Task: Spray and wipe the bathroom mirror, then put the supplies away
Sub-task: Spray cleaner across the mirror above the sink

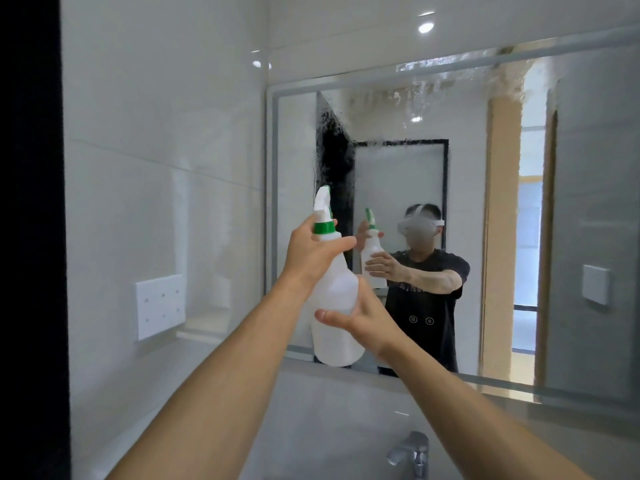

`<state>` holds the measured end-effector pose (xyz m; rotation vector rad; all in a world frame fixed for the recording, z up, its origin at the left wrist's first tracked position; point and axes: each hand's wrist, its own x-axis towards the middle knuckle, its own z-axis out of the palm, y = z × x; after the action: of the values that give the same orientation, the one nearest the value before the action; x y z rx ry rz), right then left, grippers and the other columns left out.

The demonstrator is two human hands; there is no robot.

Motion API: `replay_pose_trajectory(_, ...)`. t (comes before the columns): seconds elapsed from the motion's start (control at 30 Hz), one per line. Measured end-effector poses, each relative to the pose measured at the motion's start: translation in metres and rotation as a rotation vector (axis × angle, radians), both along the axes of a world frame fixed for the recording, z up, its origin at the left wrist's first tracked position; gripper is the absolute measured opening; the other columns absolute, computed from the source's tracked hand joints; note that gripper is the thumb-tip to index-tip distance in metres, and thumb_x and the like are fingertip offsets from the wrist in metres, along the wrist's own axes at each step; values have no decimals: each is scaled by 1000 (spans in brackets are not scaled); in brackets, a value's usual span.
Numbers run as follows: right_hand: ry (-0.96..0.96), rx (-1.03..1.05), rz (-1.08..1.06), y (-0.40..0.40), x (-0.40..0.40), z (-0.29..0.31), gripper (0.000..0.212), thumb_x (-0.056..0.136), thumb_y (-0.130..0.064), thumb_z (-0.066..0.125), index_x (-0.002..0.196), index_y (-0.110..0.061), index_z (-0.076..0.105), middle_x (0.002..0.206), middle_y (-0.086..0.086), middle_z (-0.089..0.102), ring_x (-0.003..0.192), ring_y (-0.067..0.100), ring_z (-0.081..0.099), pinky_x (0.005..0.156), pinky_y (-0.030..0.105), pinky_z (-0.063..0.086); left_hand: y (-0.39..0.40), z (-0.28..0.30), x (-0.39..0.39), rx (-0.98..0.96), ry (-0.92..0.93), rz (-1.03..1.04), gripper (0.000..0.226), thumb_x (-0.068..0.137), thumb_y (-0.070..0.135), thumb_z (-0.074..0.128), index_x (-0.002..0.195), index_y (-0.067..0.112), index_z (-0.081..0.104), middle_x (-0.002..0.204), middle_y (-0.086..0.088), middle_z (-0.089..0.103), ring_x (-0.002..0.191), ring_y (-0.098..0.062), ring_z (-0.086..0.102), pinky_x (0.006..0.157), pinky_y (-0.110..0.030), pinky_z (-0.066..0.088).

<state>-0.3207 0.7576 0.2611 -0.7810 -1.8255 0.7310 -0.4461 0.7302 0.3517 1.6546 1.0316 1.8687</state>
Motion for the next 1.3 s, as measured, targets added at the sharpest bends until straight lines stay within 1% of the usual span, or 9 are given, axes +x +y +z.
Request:
replay_pose_trajectory(0.13,7,-30,49,-2,-19,-8,84,66,-43,87,134,-27,40,127,-2,57,117,15,60,99,42,52,-1,-8,-20,-10,18,75,39,72,22,84,106,16,66,102,3,69,87,-13,66,73,-25,54)
replay_pose_trajectory(0.23,9,-52,71,-3,-32,-15,84,65,-42,86,134,-26,41,126,-4,58,115,11,60,95,34,51,1,-16,-31,-21,3,155,34,70,24,85,97,13,67,93,-2,71,80,-20,67,73,-33,55)
replay_pose_trajectory(0.37,21,-92,107,-5,-46,-22,72,71,-30,87,130,-26,46,123,-5,60,110,6,63,87,25,50,5,-25,-46,-35,-16,190,32,65,27,84,89,14,66,81,2,69,70,-14,62,71,-33,53)
replay_pose_trajectory(0.47,18,-101,123,-5,-54,-25,64,77,-21,86,127,-27,47,121,-6,61,107,3,64,83,20,49,6,-31,-55,-37,-25,211,32,60,33,82,83,20,64,78,4,66,70,-16,61,71,-36,53)
replay_pose_trajectory(0.73,-19,-119,134,-3,-74,-31,77,69,-37,87,131,-26,43,123,-3,59,114,14,61,96,37,53,4,-39,-75,-74,-72,197,38,58,29,78,94,20,66,99,0,73,91,-21,69,87,-44,56)
replay_pose_trajectory(0.93,-42,-167,154,-4,-86,-54,80,66,-43,87,132,-28,44,123,-5,61,115,13,62,99,41,54,1,-61,-87,-131,-79,211,39,64,23,79,99,17,65,102,-2,72,96,-25,69,89,-46,56)
replay_pose_trajectory(1.13,-54,-218,136,-3,-89,-78,77,66,-40,89,128,-28,46,122,-3,61,112,15,62,95,39,55,3,-85,-91,-176,-84,237,34,58,26,76,89,17,65,91,-2,72,88,-27,69,85,-48,56)
replay_pose_trajectory(1.2,-57,-224,118,-3,-90,-83,80,62,-43,89,128,-28,46,122,-3,61,113,15,62,97,42,55,5,-92,-93,-185,-85,243,30,58,26,77,85,20,65,83,0,70,81,-25,68,82,-46,56)
replay_pose_trajectory(1.3,-50,-234,117,-7,-90,-89,79,68,-35,89,132,-25,44,124,-2,59,114,16,61,97,41,55,6,-100,-93,-192,-87,245,27,57,27,78,80,23,63,76,3,66,72,-20,63,78,-45,56)
